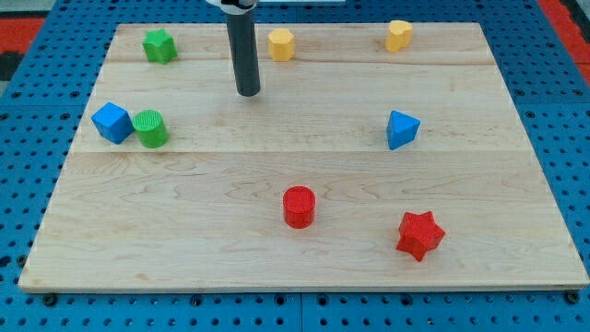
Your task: Place the red star diagonally to the green circle
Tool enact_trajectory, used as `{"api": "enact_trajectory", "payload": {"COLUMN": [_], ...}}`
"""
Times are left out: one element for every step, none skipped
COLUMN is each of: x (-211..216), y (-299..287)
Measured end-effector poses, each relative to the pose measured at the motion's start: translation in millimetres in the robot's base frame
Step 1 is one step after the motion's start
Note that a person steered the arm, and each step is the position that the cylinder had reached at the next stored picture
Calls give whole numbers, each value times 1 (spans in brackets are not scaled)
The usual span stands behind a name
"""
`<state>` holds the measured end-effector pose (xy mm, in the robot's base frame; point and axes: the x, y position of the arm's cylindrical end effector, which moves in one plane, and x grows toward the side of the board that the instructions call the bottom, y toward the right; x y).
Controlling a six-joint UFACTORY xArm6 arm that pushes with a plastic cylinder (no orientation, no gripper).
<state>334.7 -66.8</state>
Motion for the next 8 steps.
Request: {"api": "enact_trajectory", "payload": {"x": [-2, -4, -4, -4, -7, -10, -14, -16], "y": [0, 0, 0, 0, 0, -2, -8, -10]}}
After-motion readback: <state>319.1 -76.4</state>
